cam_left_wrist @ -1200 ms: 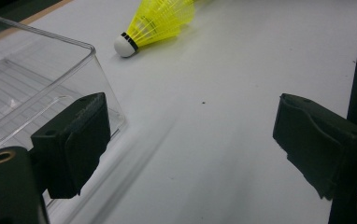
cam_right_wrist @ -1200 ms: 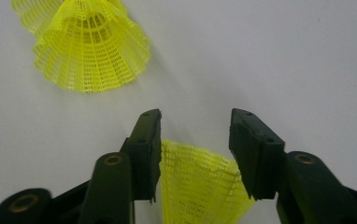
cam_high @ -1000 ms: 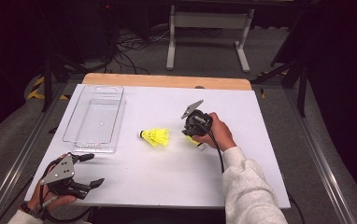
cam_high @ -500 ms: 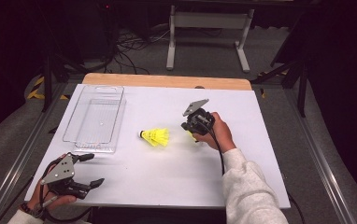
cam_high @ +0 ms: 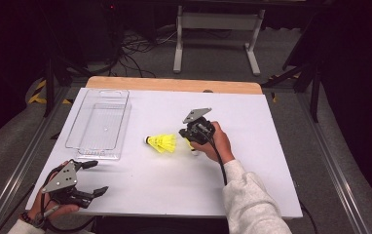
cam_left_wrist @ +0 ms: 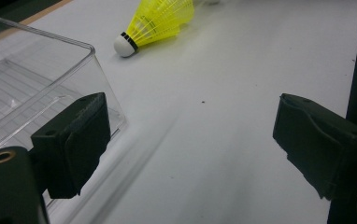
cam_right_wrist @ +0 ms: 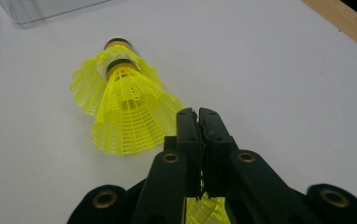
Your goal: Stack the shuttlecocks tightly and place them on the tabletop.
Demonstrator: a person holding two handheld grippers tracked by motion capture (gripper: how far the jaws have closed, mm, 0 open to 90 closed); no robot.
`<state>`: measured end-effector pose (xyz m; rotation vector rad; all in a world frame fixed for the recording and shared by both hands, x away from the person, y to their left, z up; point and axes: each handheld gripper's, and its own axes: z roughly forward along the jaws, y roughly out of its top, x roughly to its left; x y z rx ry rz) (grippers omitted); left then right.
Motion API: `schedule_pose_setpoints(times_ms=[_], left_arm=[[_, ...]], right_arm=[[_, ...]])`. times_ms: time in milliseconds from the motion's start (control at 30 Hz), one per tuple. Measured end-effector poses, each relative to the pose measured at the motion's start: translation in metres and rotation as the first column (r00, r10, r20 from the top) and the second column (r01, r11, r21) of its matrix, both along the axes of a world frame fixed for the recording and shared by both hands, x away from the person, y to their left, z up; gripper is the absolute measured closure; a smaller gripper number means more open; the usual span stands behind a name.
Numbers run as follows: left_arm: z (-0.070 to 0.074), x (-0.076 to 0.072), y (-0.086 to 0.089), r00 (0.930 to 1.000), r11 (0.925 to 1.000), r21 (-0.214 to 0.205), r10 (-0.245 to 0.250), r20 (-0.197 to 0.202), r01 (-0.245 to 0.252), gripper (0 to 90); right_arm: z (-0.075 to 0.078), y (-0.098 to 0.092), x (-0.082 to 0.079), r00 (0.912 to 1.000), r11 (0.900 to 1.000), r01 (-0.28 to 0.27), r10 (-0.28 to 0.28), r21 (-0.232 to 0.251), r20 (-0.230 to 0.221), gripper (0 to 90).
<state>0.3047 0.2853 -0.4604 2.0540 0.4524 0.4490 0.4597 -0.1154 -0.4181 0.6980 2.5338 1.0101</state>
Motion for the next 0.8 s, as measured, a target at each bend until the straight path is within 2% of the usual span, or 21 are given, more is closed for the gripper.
schedule_pose_setpoints(times_ms=[433, 533, 667, 800], left_arm=[[0.0, 0.0, 0.0, 1.0, 1.0, 0.002, 0.004, 0.001, -0.004, 12.3], [0.0, 0.0, 0.0, 1.0, 1.0, 0.001, 0.005, 0.001, -0.005, 12.3], [0.0, 0.0, 0.0, 1.0, 1.0, 0.004, 0.008, 0.001, -0.008, 12.3], [0.001, 0.0, 0.001, 0.9999, 0.9999, 0.002, 0.012, 0.006, -0.012, 12.3]], right_arm=[[-0.006, -0.015, -0.015, 0.9987, 0.9996, 0.015, -0.016, 0.025, 0.049, 86.0], [-0.006, -0.021, -0.02, 0.9985, 0.9987, 0.021, -0.023, 0.047, 0.049, 83.7], [-0.003, -0.03, -0.028, 0.9976, 0.999, 0.033, -0.035, 0.032, 0.061, 79.5], [-0.003, -0.039, -0.04, 0.9981, 0.9992, 0.029, -0.03, 0.026, 0.054, 75.3]])
